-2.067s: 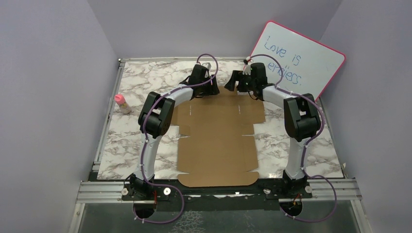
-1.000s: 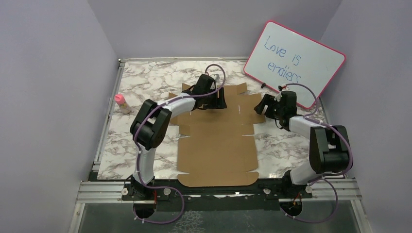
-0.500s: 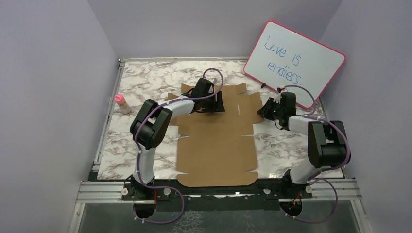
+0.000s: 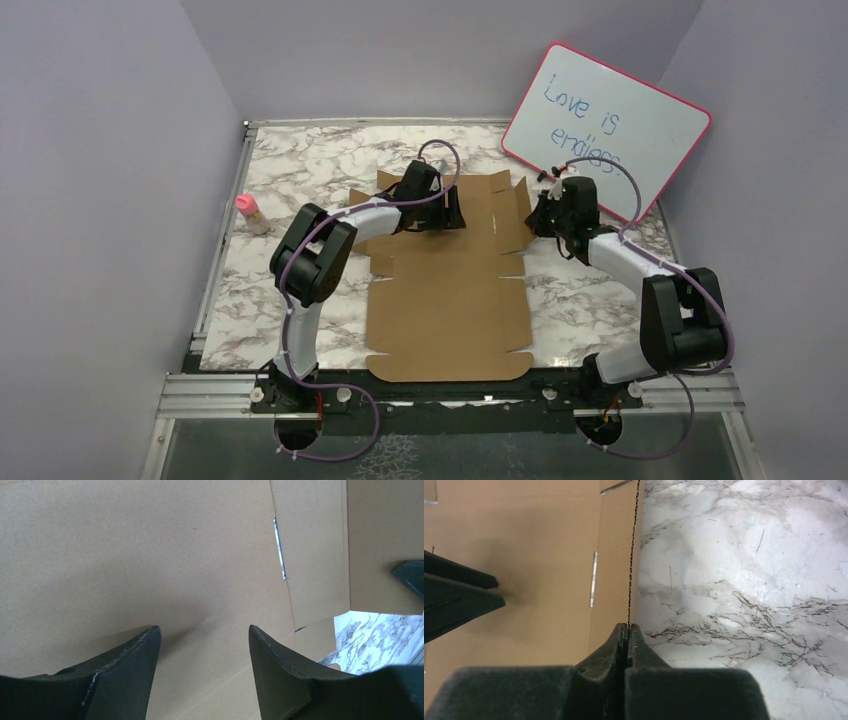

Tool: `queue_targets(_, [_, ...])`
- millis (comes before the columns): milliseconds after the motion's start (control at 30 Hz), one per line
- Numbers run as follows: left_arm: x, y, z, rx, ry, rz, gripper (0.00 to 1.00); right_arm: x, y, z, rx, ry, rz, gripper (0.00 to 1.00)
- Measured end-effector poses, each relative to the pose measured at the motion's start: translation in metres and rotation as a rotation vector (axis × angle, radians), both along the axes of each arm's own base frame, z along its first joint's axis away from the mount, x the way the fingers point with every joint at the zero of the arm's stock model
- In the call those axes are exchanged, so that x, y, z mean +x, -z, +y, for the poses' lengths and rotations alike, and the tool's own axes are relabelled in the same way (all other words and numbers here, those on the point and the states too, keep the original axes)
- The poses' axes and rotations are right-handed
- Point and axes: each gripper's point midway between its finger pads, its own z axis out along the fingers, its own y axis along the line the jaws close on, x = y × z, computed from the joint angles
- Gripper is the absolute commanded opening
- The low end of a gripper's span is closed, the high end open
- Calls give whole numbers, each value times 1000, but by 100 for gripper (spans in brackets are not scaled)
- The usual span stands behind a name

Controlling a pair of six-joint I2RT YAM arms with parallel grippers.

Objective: Fold the paper box

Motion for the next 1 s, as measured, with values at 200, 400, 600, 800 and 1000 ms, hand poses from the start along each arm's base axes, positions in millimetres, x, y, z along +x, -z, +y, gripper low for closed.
queue_targets(200, [1, 0, -2, -14, -6, -2, 67, -3, -12, 16, -193, -5, -31, 1])
queue_targets(400, [3, 0, -5, -53, -21, -17, 67, -7, -31, 42, -372, -29, -87, 1])
queue_targets(600, [4, -2, -9, -104, -26, -37, 67, -13, -39, 60, -525, -35, -127, 1])
queue_targets(800, [5, -2, -13, -135, -29, -40, 66, -13, -37, 74, -652, -26, -136, 1])
queue_targets(1000, [6, -2, -14, -161, -35, -45, 66, -8, -37, 88, -759, 3, -148, 2])
